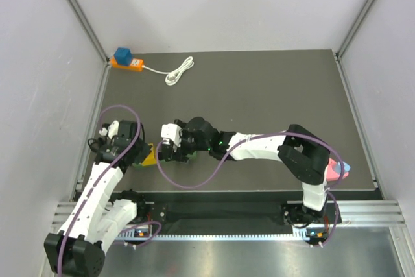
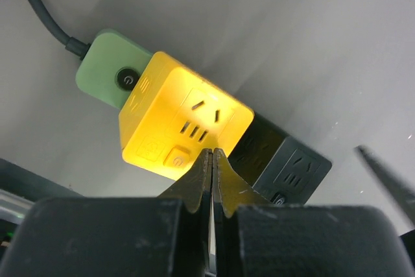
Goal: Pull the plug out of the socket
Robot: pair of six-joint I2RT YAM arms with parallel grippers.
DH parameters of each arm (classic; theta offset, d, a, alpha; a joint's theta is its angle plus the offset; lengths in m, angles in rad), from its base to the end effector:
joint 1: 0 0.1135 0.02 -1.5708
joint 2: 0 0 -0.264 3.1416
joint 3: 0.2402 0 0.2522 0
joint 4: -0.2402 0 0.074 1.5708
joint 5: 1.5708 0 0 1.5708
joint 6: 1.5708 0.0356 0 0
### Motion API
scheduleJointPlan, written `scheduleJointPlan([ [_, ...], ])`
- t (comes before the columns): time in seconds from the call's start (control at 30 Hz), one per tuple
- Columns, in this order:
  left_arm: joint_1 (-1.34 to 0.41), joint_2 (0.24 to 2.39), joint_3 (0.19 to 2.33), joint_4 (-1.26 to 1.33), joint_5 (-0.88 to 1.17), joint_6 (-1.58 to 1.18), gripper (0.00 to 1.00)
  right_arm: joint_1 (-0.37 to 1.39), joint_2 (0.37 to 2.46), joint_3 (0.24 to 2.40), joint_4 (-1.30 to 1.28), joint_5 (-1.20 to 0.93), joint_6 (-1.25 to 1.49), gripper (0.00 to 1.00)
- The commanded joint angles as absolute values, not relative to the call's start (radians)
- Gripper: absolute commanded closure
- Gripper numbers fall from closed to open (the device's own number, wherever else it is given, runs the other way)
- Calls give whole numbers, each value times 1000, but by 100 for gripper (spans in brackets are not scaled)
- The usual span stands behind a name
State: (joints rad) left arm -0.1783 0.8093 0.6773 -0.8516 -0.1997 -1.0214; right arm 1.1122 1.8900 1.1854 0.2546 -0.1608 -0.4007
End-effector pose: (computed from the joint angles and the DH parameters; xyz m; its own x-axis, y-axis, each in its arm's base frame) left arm 0.1478 -0.0195 0.2412 -0.4838 -0.7622 -0.4301 -0.6644 0.6398 -0.3863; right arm 0.1837 0.3851 0.2037 0.1928 -0.4792 -0.8563 -0.9489 0.1312 -0.2871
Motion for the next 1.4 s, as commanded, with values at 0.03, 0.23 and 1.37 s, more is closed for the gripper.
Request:
scheduleJointPlan([
  [0.03,-176,766,719,-951,-215,-982,100,1089,1894,1259,298,-301,-410,11],
  [0.23,-176,764,769,-997,-310,-996,100,1088,1948,1319,245,-368,-413,11],
  [1.37,-170,865,663,-999,-310,-1051,100,1071,2020,1420,178,-388,-263,78],
])
